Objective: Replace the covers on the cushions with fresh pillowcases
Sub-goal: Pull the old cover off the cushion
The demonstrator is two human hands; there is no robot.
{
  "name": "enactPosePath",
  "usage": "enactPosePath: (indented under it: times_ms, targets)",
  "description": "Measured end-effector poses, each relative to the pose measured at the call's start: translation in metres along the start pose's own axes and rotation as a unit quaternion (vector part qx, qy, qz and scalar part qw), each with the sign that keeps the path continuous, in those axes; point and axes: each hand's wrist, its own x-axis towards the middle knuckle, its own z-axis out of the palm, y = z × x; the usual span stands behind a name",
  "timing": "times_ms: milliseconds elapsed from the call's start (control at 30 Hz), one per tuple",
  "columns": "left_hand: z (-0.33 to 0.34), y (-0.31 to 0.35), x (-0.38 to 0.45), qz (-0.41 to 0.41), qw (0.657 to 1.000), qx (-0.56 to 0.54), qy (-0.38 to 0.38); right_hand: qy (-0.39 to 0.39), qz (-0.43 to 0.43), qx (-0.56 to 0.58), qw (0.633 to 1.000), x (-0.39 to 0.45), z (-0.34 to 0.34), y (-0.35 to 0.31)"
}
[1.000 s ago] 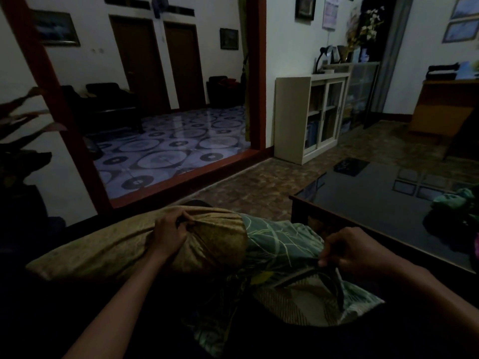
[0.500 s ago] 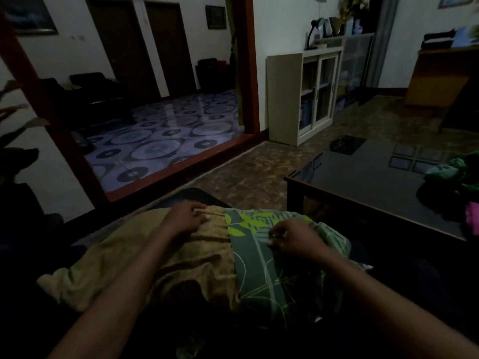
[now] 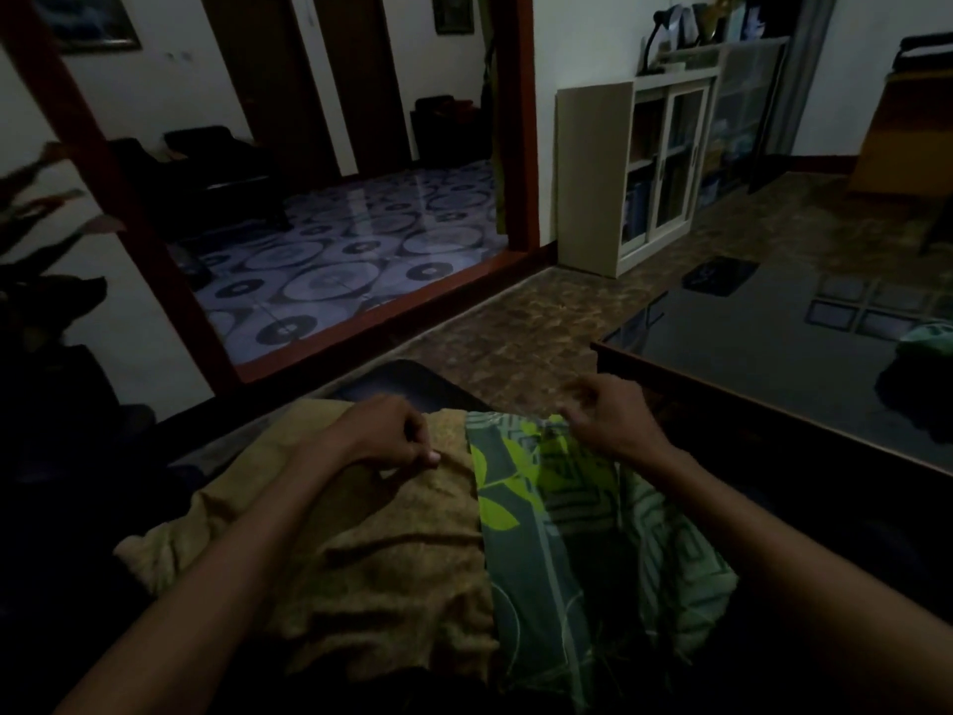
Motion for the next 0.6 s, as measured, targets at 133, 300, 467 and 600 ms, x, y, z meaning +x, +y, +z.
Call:
enactPosePath:
  times_ms: [133, 300, 467, 600]
  targets:
    - [0.000, 0.003, -0.006, 0.017, 0.999, -0.017, -0.041, -0.138, 0.025, -0.045, 0.989, 0.012, 0.044, -0.013]
    - [-0.011, -0.003, -0.007, 0.027, 0.992, -0.031, -0.118, -0.173, 0.049, -0.129, 0.975, 0.013, 0.061, -0.002]
    - [-0.004, 0.002, 0.040, 0.036, 0.992, -0.089, 0.076, -0.113, -0.029, -0.130, 0.985, -0.005, 0.047, -0.007]
    - [0.026, 0.014, 0.063, -0.017, 0.990, -0.131, -0.042, -0.069, -0.094, -0.140, 0.983, -0.024, 0.032, -0.010]
